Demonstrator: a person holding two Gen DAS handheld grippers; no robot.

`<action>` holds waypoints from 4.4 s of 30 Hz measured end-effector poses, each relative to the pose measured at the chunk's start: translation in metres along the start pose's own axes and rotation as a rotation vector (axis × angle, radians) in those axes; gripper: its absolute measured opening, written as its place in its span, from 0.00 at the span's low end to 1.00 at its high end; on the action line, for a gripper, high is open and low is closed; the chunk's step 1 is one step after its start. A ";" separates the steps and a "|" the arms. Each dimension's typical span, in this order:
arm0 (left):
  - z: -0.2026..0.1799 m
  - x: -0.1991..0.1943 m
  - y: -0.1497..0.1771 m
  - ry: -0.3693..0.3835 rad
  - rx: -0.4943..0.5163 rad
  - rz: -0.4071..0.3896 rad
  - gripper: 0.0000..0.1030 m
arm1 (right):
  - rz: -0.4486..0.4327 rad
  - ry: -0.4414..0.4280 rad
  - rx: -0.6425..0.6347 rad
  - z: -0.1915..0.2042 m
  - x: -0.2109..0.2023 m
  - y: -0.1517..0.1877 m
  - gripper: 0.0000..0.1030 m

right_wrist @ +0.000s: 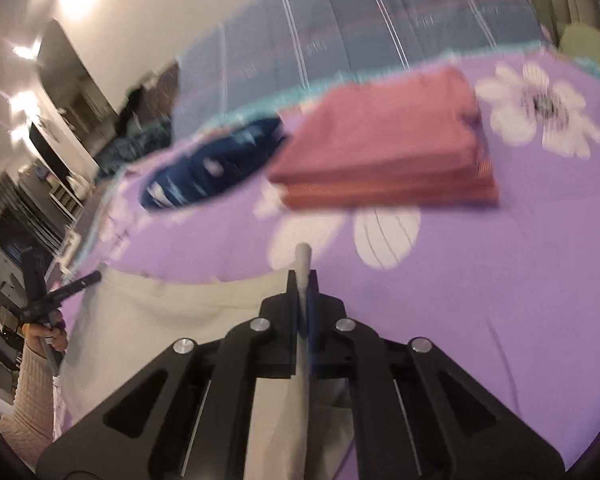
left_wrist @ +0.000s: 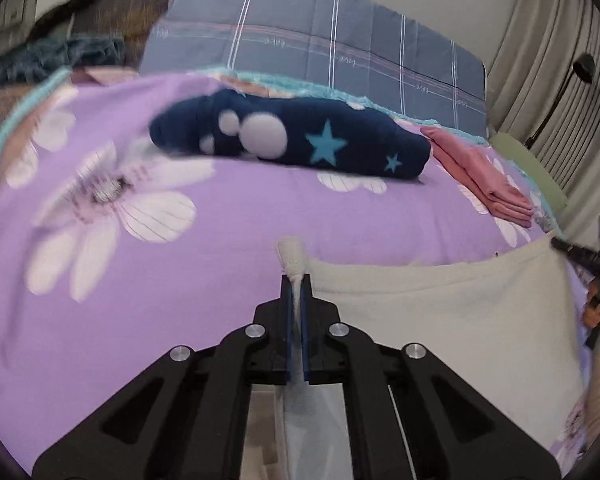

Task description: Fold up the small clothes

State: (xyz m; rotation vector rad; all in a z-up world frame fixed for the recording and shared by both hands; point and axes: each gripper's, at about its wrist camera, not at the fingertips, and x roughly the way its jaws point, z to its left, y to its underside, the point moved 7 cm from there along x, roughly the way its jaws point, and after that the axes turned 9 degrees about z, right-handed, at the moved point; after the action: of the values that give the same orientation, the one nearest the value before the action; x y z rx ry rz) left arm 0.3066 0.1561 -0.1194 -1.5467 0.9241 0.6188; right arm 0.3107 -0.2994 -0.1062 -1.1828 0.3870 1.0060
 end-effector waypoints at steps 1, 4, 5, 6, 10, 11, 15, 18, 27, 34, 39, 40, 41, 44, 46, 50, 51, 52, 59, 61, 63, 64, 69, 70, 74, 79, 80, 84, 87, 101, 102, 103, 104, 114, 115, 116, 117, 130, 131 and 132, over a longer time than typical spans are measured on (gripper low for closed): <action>0.003 0.003 0.000 -0.036 0.003 0.012 0.08 | 0.005 0.060 -0.001 -0.004 0.003 0.000 0.15; 0.014 0.012 0.007 -0.228 -0.005 0.053 0.23 | 0.085 0.116 0.052 -0.020 0.017 0.015 0.49; 0.011 0.008 0.009 -0.239 -0.011 0.051 0.27 | 0.091 0.102 0.068 -0.022 0.014 0.021 0.40; 0.005 0.001 0.012 -0.240 -0.009 0.034 0.30 | 0.086 0.107 0.076 -0.026 0.008 0.026 0.38; -0.073 -0.040 0.029 -0.176 0.144 -0.040 0.40 | 0.109 0.091 0.111 -0.043 -0.016 0.050 0.20; -0.100 -0.045 0.036 -0.130 0.187 -0.043 0.41 | 0.119 0.075 0.117 -0.045 -0.020 0.056 0.18; -0.229 -0.049 0.081 0.094 0.384 0.007 0.43 | 0.158 -0.013 0.106 -0.041 -0.023 0.073 0.13; -0.319 -0.041 0.126 0.233 0.500 0.059 0.61 | 0.173 -0.071 0.106 -0.036 -0.018 0.078 0.15; -0.439 -0.004 0.226 0.165 0.794 0.175 0.71 | 0.296 -0.101 0.055 -0.033 0.000 0.069 0.19; -0.436 0.002 0.216 0.052 0.751 0.146 0.32 | 0.253 -0.244 0.101 -0.044 0.007 0.070 0.26; -0.423 -0.009 0.202 0.100 0.679 0.169 0.08 | 0.243 -0.295 0.105 -0.049 -0.001 0.072 0.23; -0.421 -0.012 0.197 0.121 0.662 0.163 0.08 | 0.247 -0.299 0.095 -0.047 -0.002 0.073 0.23; -0.420 -0.017 0.194 0.146 0.642 0.157 0.08 | 0.255 -0.301 0.088 -0.045 -0.003 0.074 0.23; -0.414 -0.024 0.187 0.179 0.605 0.156 0.07 | 0.287 -0.289 0.046 -0.035 0.000 0.077 0.25; -0.412 -0.022 0.187 0.183 0.593 0.165 0.07 | 0.289 -0.310 0.035 -0.030 0.000 0.076 0.32; -0.417 -0.019 0.193 0.207 0.600 0.178 0.04 | 0.194 -0.305 0.079 -0.030 -0.006 0.066 0.02; -0.420 -0.018 0.195 0.215 0.609 0.177 0.04 | 0.126 -0.321 0.074 -0.029 -0.020 0.060 0.02; -0.424 -0.018 0.197 0.223 0.627 0.170 0.04 | 0.089 -0.328 0.053 -0.025 -0.029 0.056 0.02; -0.437 0.011 0.220 0.244 0.670 0.251 0.03 | 0.131 -0.118 0.028 -0.045 0.000 0.061 0.02; -0.439 0.011 0.223 0.231 0.693 0.236 0.03 | 0.150 -0.178 0.075 -0.052 0.004 0.060 0.02; -0.439 0.010 0.222 0.245 0.680 0.240 0.03 | 0.124 -0.210 0.080 -0.053 -0.005 0.054 0.03; -0.438 0.010 0.221 0.246 0.681 0.241 0.03 | 0.103 -0.209 0.074 -0.053 -0.011 0.052 0.07; -0.443 0.000 0.224 0.202 0.724 0.188 0.09 | 0.108 -0.306 0.114 -0.061 -0.020 0.055 0.44; -0.445 -0.002 0.225 0.190 0.731 0.173 0.29 | 0.118 -0.323 0.109 -0.060 -0.020 0.056 0.46; -0.463 -0.006 0.231 0.130 0.822 0.099 0.48 | 0.171 -0.345 0.038 -0.037 -0.014 0.063 0.60; -0.466 0.014 0.225 0.090 0.817 0.123 0.19 | 0.146 -0.161 -0.060 -0.021 0.000 0.067 0.32; -0.465 0.013 0.221 0.106 0.804 0.128 0.07 | 0.124 -0.110 -0.052 -0.024 0.000 0.065 0.13; -0.462 -0.004 0.213 0.247 0.756 0.151 0.04 | 0.006 -0.250 0.003 -0.020 -0.032 0.049 0.03; -0.463 -0.003 0.220 0.253 0.788 0.161 0.04 | 0.003 -0.121 -0.017 -0.030 -0.025 0.047 0.02; -0.455 -0.011 0.230 0.318 0.732 0.148 0.31 | 0.079 -0.216 -0.309 0.026 -0.024 0.085 0.34; -0.451 -0.015 0.229 0.313 0.724 0.134 0.32 | 0.102 -0.134 -0.338 0.027 -0.011 0.090 0.38; -0.445 -0.022 0.229 0.302 0.717 0.113 0.34 | 0.153 -0.045 -0.343 0.021 0.010 0.096 0.32; -0.438 -0.028 0.229 0.288 0.710 0.098 0.39 | 0.186 -0.021 -0.322 0.018 0.022 0.099 0.30; -0.238 -0.098 0.216 0.011 0.321 -0.028 0.46 | 0.129 0.187 -0.331 0.045 -0.053 0.121 0.45; -0.209 -0.108 0.217 -0.023 0.256 -0.043 0.46 | 0.116 0.188 -0.368 0.058 -0.064 0.129 0.45; -0.180 -0.118 0.218 -0.059 0.200 -0.055 0.46 | 0.100 0.191 -0.414 0.071 -0.073 0.134 0.45; -0.161 -0.124 0.219 -0.087 0.162 -0.062 0.46 | 0.080 0.193 -0.488 0.100 -0.081 0.144 0.45; 0.012 -0.190 0.264 -0.209 -0.204 -0.170 0.07 | 0.035 0.052 -1.156 0.398 0.002 0.296 0.54; 0.016 -0.188 0.265 -0.205 -0.212 -0.172 0.07 | 0.036 0.069 -1.156 0.402 0.010 0.295 0.54; 0.020 -0.187 0.268 -0.203 -0.218 -0.175 0.07 | 0.034 0.104 -1.160 0.411 0.021 0.297 0.54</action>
State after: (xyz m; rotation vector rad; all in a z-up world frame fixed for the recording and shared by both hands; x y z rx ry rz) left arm -0.0163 0.2121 -0.1216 -1.7015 0.5759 0.7534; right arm -0.0171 0.0872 -0.1392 -2.2673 -0.1590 1.2277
